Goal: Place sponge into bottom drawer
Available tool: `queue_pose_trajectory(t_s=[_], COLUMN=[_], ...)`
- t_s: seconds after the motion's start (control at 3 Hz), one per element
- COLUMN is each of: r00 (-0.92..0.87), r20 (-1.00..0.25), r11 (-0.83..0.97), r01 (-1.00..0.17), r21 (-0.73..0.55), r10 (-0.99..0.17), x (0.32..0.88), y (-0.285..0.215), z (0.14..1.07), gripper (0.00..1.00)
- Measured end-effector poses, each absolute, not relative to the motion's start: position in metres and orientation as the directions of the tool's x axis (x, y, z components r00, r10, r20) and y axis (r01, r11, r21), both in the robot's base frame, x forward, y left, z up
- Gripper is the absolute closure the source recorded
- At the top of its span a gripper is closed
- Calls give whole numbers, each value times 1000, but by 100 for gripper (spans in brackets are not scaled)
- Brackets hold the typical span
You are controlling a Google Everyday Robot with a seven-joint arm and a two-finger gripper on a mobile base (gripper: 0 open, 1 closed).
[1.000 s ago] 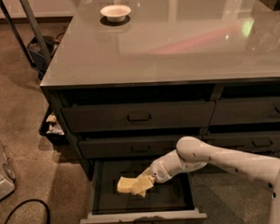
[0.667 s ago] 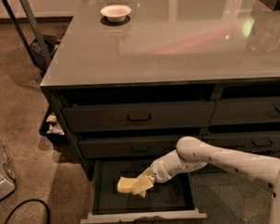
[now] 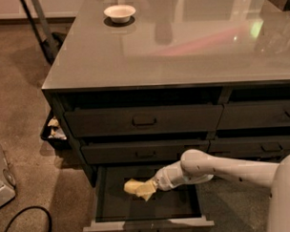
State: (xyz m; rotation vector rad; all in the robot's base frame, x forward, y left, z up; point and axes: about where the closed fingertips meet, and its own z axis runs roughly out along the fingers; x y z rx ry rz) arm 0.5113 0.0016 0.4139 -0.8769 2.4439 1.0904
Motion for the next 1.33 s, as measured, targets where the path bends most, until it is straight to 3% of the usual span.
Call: queue_pose_trajectory(t_s=[0.67,1.33], r00=[-871,-931], r20=[-435,-322], r11=[714,788], r01=[-453,-328], r21=[534,521], r10=[-227,-174], x=[565,577], y=[-12,-16], z=[326,272], gripper=[100,100])
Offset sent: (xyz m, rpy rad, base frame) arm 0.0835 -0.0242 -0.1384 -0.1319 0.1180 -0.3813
